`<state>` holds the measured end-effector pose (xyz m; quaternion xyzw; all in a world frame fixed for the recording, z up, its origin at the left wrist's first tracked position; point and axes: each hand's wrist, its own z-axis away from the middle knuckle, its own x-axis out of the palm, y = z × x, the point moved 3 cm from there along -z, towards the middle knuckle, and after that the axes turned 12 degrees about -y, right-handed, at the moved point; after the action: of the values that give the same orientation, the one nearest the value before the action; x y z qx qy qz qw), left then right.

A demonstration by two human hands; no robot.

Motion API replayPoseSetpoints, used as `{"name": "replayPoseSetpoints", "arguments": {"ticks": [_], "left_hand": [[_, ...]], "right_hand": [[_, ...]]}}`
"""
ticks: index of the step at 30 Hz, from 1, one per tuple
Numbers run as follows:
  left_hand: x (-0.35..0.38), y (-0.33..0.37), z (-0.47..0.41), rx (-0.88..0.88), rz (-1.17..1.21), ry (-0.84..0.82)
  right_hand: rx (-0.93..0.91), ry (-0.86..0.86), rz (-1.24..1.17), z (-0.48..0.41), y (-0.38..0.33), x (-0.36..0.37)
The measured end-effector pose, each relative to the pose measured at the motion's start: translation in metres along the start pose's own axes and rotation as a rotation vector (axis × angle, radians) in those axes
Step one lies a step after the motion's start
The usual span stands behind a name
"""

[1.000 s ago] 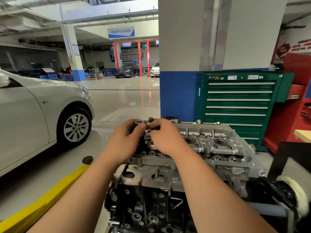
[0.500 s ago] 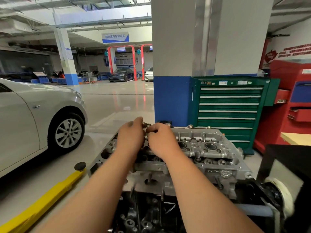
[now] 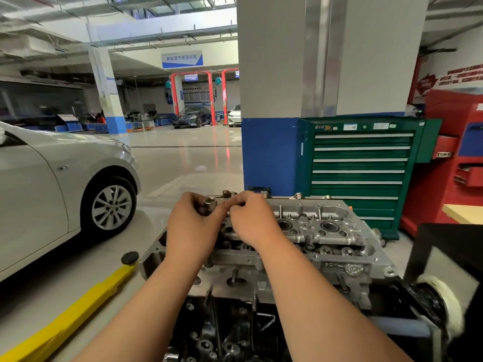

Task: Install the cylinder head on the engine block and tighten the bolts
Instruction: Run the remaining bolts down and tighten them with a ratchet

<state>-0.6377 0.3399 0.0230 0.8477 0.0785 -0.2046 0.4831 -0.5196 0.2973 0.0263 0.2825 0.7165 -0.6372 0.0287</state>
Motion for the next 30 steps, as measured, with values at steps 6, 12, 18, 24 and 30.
{"name": "replayPoseSetpoints", "arguments": {"ticks": [6, 12, 18, 24, 30], "left_hand": [[-0.012, -0.006, -0.006, 0.083, 0.093, -0.241], [-0.019, -0.013, -0.01, 0.078, 0.056, -0.342], [-0.015, -0.014, -0.007, 0.118, 0.038, -0.29], [-0.017, -0.015, -0.004, 0.147, 0.032, -0.44], [-0.011, -0.017, -0.006, 0.092, -0.143, -0.392]], "right_hand": [[-0.008, -0.021, -0.005, 0.001, 0.002, 0.001], [-0.016, -0.018, 0.013, 0.003, 0.0, 0.0], [-0.074, -0.022, 0.003, 0.001, -0.002, 0.001], [-0.213, -0.176, -0.032, 0.0, -0.011, 0.006], [-0.225, -0.212, 0.192, -0.008, -0.024, 0.001]]}}
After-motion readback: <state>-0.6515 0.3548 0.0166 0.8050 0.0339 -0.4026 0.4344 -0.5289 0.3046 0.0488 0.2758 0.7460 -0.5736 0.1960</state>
